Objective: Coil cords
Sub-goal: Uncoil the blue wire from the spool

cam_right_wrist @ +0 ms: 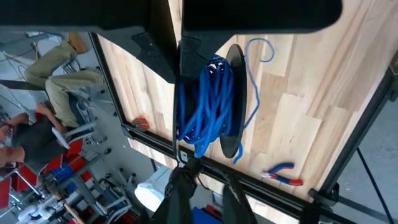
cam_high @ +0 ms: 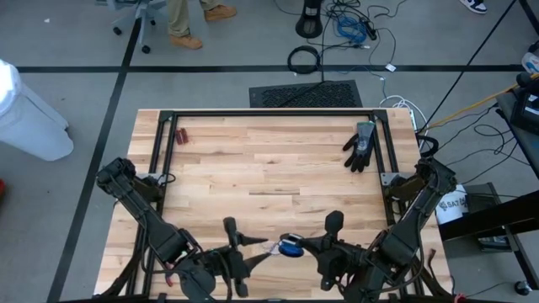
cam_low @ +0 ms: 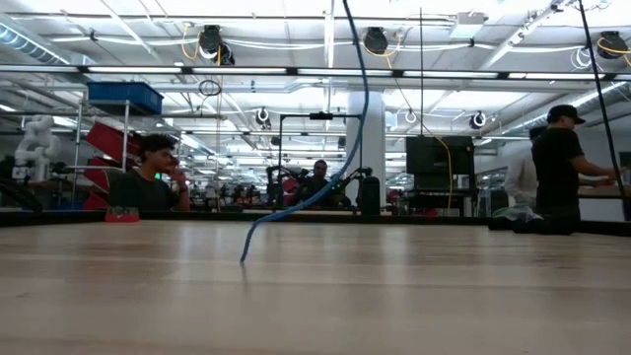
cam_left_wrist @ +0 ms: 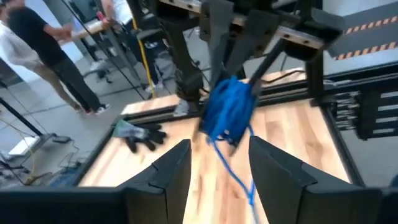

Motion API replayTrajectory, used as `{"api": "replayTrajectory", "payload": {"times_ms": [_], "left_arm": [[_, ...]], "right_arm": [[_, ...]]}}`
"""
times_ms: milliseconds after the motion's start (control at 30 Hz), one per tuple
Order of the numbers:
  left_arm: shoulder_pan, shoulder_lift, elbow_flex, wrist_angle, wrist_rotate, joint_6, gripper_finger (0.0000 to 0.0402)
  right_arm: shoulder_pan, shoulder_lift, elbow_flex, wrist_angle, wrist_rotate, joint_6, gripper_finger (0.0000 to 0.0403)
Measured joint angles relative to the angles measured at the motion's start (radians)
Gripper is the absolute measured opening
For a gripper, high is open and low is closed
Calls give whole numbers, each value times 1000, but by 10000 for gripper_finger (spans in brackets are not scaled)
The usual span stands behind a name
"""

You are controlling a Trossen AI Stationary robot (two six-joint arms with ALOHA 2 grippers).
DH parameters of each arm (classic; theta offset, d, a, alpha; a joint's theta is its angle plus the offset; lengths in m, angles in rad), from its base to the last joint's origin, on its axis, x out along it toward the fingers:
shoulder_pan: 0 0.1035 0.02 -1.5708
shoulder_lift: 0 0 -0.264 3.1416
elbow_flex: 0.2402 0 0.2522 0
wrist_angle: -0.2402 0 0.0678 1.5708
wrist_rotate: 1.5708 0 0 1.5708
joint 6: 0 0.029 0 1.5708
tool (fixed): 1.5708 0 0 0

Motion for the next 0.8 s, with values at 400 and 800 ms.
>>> {"api": "replayTrajectory", "payload": {"times_ms": [400, 800], "left_arm": [[-1, 75, 0, -7, -8, -48, 167], [27, 80, -1, -9, 72, -220, 167]], "right_arm": [[21, -8, 0, -12, -8, -33, 0], [31, -8, 0, -9, -8, -50, 0]]}}
